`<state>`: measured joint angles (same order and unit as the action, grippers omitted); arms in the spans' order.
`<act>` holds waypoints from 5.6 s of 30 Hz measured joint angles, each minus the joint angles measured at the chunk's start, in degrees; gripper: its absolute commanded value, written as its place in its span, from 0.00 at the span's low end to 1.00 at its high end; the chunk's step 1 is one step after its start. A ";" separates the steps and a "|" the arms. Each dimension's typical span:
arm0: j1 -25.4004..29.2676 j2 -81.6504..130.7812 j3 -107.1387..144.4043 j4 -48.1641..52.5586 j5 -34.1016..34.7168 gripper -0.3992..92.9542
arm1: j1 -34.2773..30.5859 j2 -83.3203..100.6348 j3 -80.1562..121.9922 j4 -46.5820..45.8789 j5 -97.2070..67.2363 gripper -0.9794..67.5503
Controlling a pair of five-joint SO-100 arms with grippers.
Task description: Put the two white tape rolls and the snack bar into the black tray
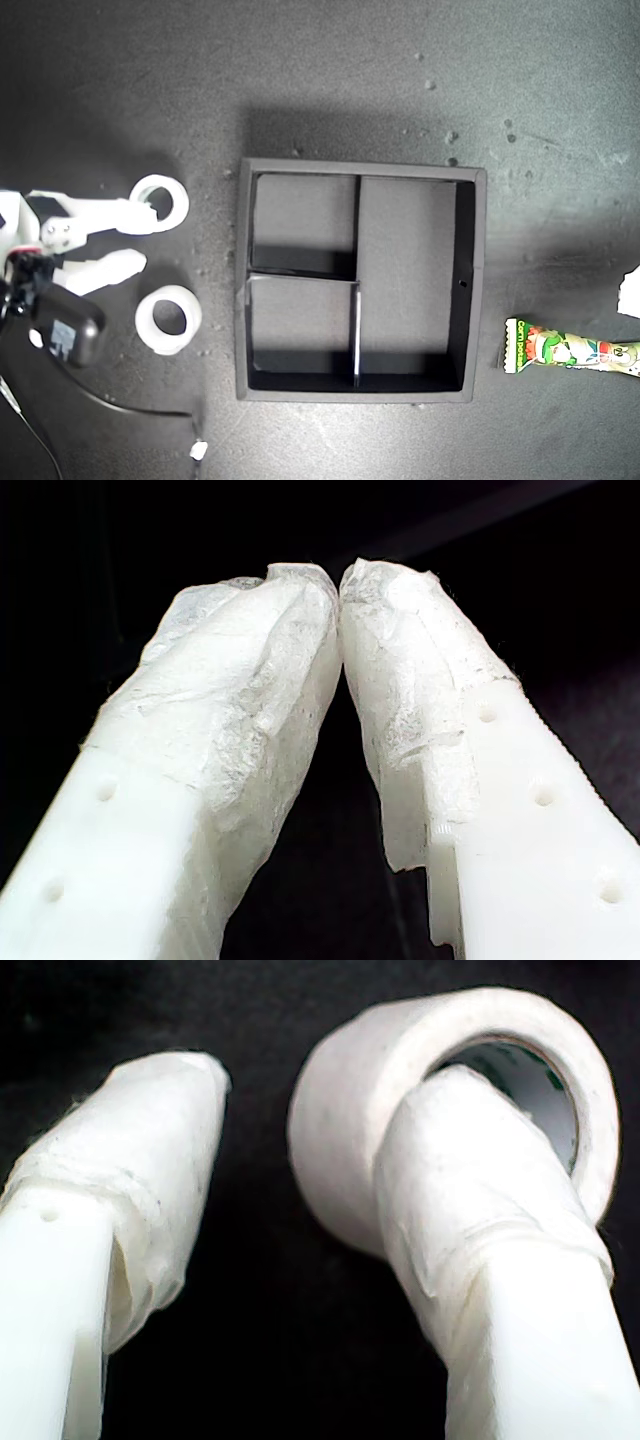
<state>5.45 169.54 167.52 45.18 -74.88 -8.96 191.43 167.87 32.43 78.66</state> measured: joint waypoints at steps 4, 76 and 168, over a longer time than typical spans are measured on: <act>0.09 -2.55 -0.18 -2.29 0.70 0.15 | -1.41 0.00 0.00 0.70 0.00 0.01; -6.94 -37.00 -45.09 8.17 8.09 0.01 | -11.07 -69.70 -75.85 47.20 20.83 0.01; 7.38 -68.91 -76.99 18.46 4.57 0.01 | 6.77 -76.20 -50.36 5.63 55.81 0.01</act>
<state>12.83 100.63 90.53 63.63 -70.31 -2.20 115.22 117.51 38.06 134.47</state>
